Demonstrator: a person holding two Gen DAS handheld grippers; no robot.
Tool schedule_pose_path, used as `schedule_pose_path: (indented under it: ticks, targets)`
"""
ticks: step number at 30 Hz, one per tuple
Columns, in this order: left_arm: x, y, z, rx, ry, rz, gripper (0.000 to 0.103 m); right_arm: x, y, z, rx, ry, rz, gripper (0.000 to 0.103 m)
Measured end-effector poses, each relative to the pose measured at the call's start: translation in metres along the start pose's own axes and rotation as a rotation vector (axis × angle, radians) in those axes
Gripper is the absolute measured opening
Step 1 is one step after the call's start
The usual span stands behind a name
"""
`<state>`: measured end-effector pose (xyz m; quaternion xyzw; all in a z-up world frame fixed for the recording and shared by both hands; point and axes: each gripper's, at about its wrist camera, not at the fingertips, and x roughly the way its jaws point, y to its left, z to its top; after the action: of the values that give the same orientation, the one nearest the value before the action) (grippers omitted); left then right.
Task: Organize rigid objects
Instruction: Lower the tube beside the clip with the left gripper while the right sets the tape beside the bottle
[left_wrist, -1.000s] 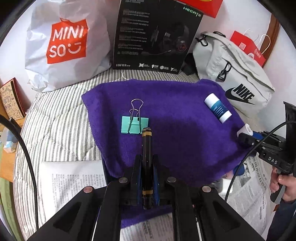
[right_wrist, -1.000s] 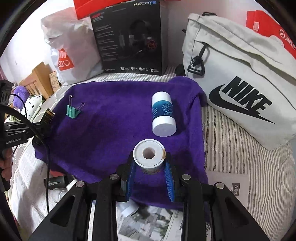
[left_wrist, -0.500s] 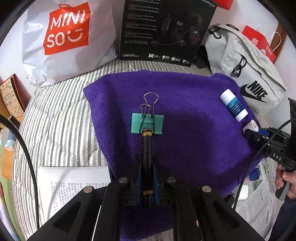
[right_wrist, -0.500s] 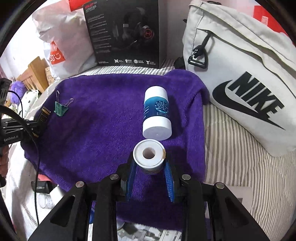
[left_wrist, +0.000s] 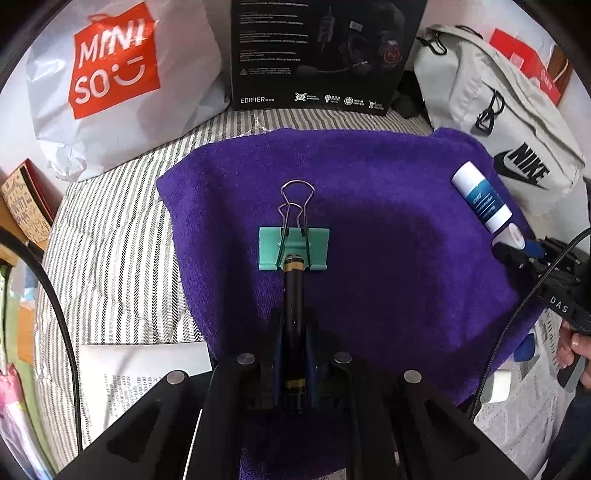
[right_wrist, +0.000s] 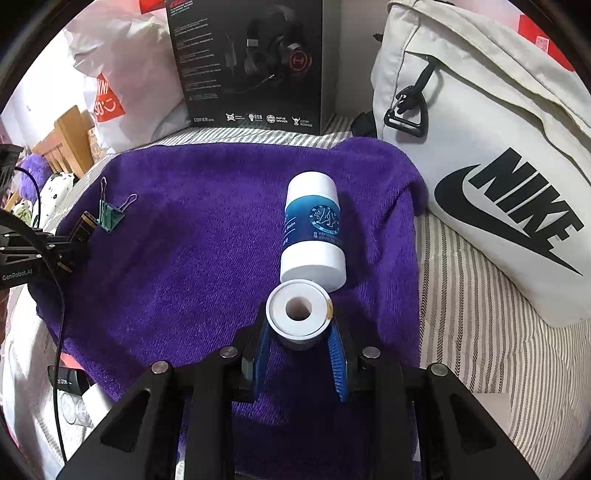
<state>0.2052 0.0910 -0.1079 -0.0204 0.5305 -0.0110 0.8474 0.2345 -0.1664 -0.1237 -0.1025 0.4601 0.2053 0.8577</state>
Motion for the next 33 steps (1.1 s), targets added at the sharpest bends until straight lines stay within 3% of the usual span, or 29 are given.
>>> schedule_pose_path:
  ticks: [11,16,19,26,33]
  targets:
    - [0.002,-0.006,0.001,0.007,0.026,0.032,0.013,-0.001,-0.001,-0.002,-0.023,-0.002,0.007,0.029]
    - [0.001,-0.009,-0.002,0.006,0.036,0.034,0.019,-0.002,-0.003,-0.003,-0.024,0.003,0.012,0.03]
    - [0.0,-0.011,-0.004,0.004,0.042,0.025,0.028,-0.003,-0.002,-0.003,-0.027,0.008,0.015,0.034]
    - [-0.001,-0.017,-0.01,0.016,0.05,0.053,0.032,-0.013,0.002,-0.008,-0.035,0.003,0.004,0.047]
    - [-0.008,-0.018,-0.017,-0.002,0.048,0.048,0.033,-0.035,-0.003,-0.012,0.0,-0.027,-0.005,0.052]
